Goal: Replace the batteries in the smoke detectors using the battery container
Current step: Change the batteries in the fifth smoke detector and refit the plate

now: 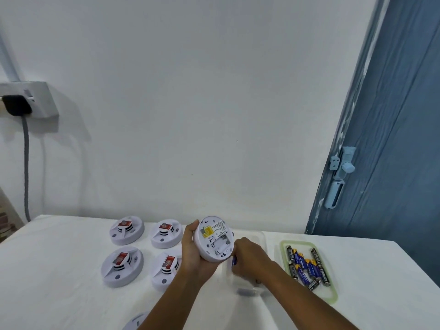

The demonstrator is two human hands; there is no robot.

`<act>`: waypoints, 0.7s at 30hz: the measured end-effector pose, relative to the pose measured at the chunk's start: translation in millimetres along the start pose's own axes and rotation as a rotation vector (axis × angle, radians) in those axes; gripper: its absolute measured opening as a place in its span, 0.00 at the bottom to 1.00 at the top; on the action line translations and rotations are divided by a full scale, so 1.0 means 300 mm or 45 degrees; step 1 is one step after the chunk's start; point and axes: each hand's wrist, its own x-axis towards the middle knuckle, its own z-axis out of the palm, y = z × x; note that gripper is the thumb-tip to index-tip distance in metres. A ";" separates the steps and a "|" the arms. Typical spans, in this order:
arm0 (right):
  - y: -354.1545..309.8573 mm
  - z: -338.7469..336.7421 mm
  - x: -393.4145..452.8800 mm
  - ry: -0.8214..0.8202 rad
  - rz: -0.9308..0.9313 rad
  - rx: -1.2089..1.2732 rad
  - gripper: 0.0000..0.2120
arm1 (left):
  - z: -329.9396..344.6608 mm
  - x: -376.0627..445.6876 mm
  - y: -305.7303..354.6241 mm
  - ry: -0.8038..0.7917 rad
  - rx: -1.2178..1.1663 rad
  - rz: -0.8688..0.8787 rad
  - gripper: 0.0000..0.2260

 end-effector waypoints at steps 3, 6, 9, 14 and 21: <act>0.010 0.006 -0.005 0.051 0.000 0.098 0.10 | 0.005 -0.008 0.003 -0.014 -0.007 -0.004 0.20; 0.024 -0.010 0.003 0.289 0.154 0.500 0.21 | 0.017 -0.026 0.013 -0.046 0.007 0.033 0.19; 0.017 -0.062 -0.005 0.593 0.260 1.028 0.19 | 0.019 -0.038 0.026 -0.028 0.005 0.053 0.20; -0.037 -0.167 -0.089 0.486 0.088 1.500 0.13 | 0.028 -0.049 0.038 -0.016 0.017 0.078 0.19; -0.092 -0.168 -0.107 0.421 0.020 1.259 0.08 | 0.039 -0.059 0.024 -0.041 0.060 0.069 0.21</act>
